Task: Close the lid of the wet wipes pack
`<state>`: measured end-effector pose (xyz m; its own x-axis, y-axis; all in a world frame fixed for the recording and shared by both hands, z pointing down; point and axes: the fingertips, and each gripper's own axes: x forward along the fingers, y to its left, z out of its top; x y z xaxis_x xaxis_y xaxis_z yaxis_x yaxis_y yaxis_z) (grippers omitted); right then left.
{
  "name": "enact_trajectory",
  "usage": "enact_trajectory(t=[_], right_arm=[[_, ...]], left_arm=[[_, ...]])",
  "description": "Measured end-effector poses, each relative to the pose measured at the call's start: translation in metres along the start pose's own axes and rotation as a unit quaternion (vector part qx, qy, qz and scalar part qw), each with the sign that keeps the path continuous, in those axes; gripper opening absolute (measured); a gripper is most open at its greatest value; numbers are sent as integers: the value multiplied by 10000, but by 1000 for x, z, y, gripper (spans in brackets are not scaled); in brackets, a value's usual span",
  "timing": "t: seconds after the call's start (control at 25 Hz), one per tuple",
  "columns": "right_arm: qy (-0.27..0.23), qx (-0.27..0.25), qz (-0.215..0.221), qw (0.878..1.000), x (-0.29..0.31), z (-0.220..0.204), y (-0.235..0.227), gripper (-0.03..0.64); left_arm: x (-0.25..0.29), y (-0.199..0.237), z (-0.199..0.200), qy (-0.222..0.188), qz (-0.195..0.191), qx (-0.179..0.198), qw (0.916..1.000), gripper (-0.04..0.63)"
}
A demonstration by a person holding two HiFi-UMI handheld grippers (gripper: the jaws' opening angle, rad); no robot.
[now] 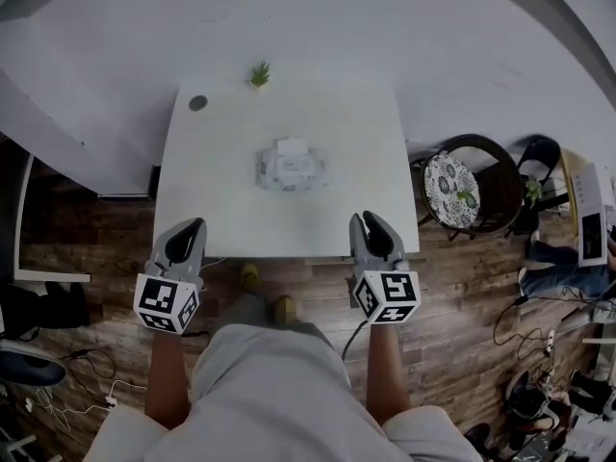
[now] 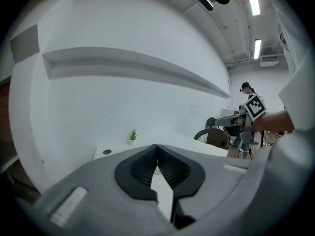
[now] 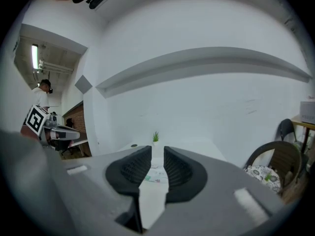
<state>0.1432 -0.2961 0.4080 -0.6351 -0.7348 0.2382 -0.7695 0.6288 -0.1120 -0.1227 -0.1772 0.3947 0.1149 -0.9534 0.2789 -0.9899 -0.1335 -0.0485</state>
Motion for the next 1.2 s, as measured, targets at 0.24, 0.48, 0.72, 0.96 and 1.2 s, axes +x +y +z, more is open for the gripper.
enact_trajectory(t=[0.24,0.48,0.72,0.96,1.2], right_arm=[[126,-42,-113,9998,36,9,-16,83],[327,-114,-197,9992,83,13,-22,83],[562,-113,-305,9979,131,9,-24,83],[907,-133,-263,9954,160,-12,-16,83],[1061,-136,-148,9942,177,-14,-11,83]], left_arm=[[43,21,8,-27,-89,-74,9999,0],[89,51,7,43,-246,-179,9995,0],[126,90,-6,146,-294,-428,9985,0],[149,103,-34,354,-527,-620,9961,0],[160,100,-41,481,-696,-678,9941,0]])
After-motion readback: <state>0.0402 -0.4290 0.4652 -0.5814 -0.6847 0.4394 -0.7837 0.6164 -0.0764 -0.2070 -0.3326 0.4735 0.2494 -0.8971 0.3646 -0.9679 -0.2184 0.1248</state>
